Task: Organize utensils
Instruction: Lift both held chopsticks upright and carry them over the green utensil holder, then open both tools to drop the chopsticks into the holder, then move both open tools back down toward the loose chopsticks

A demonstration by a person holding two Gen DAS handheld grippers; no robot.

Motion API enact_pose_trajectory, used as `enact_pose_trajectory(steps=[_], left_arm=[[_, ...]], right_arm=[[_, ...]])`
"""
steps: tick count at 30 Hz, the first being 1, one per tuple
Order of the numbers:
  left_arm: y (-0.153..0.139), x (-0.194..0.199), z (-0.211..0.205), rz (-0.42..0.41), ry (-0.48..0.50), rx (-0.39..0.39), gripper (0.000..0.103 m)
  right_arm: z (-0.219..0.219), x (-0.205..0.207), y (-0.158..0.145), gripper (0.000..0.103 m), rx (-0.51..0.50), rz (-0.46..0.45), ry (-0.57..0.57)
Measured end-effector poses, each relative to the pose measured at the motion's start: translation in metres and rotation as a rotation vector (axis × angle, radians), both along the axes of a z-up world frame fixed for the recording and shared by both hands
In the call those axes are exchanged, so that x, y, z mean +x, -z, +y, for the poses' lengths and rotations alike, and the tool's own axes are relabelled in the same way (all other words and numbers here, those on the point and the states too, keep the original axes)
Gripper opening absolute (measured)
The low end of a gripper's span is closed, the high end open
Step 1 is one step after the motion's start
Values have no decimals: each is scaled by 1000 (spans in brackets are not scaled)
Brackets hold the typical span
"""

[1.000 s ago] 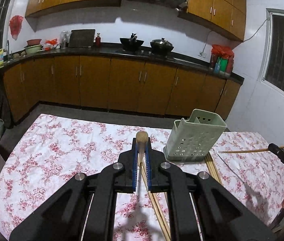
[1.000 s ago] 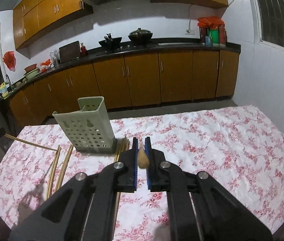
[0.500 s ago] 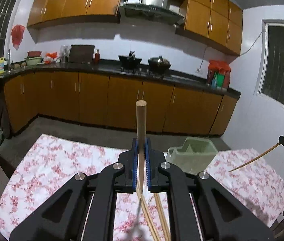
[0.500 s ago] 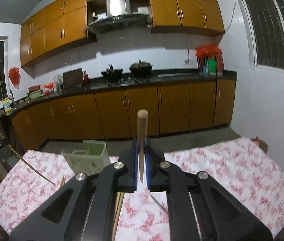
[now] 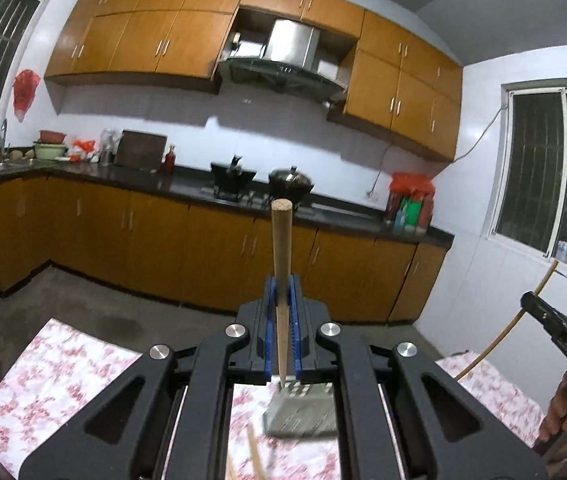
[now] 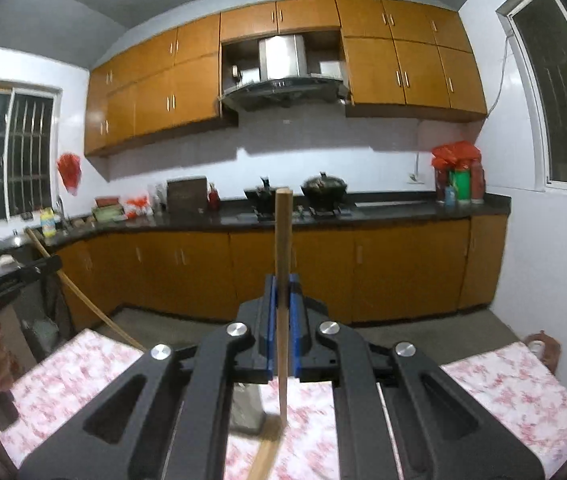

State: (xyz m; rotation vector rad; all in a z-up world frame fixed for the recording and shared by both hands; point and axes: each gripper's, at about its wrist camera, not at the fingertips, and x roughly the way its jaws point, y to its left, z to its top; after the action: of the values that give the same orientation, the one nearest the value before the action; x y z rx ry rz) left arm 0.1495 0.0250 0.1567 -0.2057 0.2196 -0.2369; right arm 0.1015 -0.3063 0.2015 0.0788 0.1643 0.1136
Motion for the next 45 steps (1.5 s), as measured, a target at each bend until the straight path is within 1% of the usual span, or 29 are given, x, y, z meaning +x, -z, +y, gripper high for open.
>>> enact_pose_trajectory(steps=[3, 5, 10, 14, 18, 21, 22, 24, 25, 26, 27, 29, 35, 38, 40, 41, 42, 44, 45], left_arm=[[-3, 4, -11, -15, 12, 2, 7], [-2, 9, -15, -15, 16, 4, 7], [2, 17, -24, -13, 21, -6, 7], [8, 24, -36, -1, 39, 26, 7], [23, 35, -48, 29, 52, 51, 7], [33, 42, -55, 56, 60, 63, 7], [35, 44, -57, 67, 61, 71, 7], [39, 47, -57, 87, 59, 76, 8], [41, 48, -56, 92, 57, 73, 9], [42, 48, -55, 97, 57, 70, 12], [42, 48, -53, 104, 52, 65, 15], [42, 47, -49, 107, 42, 58, 31], [35, 34, -35, 96, 24, 38, 36], [32, 20, -21, 90, 7, 25, 41], [35, 11, -12, 99, -14, 30, 41], [39, 5, -7, 110, -28, 37, 41], [44, 1, -2, 122, -39, 41, 41], [57, -6, 6, 159, -65, 58, 42], [66, -9, 9, 180, -80, 68, 42]], right_arm=[[4, 2, -12, 8, 23, -67, -8], [6, 6, -18, 8, 41, -89, -11], [13, 28, -14, 8, 86, -93, -45], [30, 47, -1, 8, 63, -60, -58], [42, 66, 19, 8, 39, -4, -61], [47, 80, 37, 8, 29, 68, -66], [49, 81, 39, 9, 27, 79, -67], [51, 79, 44, 17, 16, 92, -68], [51, 77, 46, 25, 15, 91, -66], [50, 74, 46, 31, 16, 87, -63], [50, 71, 45, 33, 16, 83, -62], [47, 64, 41, 34, 17, 80, -53], [31, 37, 39, 40, 3, 105, -11], [16, 24, 47, 42, -6, 160, 35], [4, 19, 61, 42, -4, 233, 65], [0, 18, 70, 42, -8, 277, 83], [-4, 19, 86, 42, -15, 342, 99], [-8, 22, 114, 42, -17, 452, 98], [-7, 24, 123, 42, -13, 486, 94]])
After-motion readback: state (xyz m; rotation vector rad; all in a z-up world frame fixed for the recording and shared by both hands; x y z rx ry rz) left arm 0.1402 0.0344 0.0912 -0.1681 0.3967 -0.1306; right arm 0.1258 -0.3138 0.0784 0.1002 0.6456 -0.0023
